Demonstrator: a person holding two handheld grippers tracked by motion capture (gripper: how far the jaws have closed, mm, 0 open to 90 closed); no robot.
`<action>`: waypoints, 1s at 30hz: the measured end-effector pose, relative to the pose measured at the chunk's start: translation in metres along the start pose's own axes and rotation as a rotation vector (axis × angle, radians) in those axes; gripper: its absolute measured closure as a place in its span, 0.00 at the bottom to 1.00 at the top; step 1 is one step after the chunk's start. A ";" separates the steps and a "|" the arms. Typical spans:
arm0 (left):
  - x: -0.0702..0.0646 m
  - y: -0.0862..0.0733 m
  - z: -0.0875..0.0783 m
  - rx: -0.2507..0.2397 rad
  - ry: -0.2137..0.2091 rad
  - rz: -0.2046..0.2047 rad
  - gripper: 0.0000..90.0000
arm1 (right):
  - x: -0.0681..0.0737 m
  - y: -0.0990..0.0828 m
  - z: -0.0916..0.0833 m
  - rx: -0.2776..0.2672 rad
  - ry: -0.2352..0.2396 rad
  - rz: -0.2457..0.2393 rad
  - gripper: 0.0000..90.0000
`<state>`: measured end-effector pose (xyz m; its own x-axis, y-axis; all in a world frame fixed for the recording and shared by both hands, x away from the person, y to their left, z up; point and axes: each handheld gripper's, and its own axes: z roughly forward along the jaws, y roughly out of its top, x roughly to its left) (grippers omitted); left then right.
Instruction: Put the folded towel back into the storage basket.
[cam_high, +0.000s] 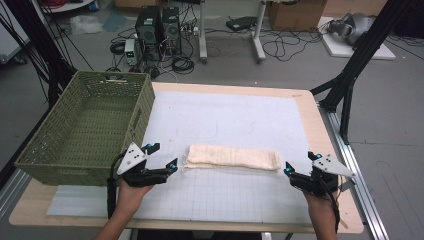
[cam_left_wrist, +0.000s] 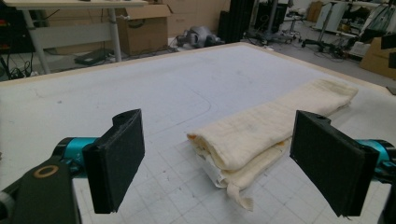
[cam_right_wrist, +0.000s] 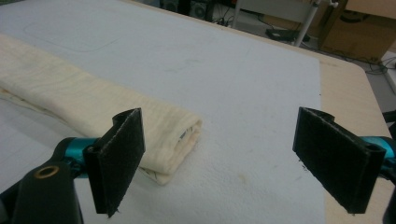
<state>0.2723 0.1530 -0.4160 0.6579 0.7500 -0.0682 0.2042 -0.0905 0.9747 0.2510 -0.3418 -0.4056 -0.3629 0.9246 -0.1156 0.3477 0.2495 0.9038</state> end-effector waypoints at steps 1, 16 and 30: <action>0.000 0.000 0.000 0.000 0.000 -0.002 0.20 | 0.000 0.000 0.000 0.000 -0.003 0.000 0.17; -0.001 -0.001 -0.001 0.001 -0.004 -0.002 0.21 | 0.004 0.001 0.000 0.000 0.001 -0.004 0.17; -0.001 -0.001 0.001 0.009 -0.023 -0.003 0.21 | 0.004 0.001 0.000 0.004 0.014 0.005 0.17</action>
<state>0.2720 0.1513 -0.4169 0.6738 0.7350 -0.0760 0.2124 -0.0942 0.9726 0.2501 -0.3382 -0.4056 -0.3728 0.9219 -0.1052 0.3528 0.2457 0.9029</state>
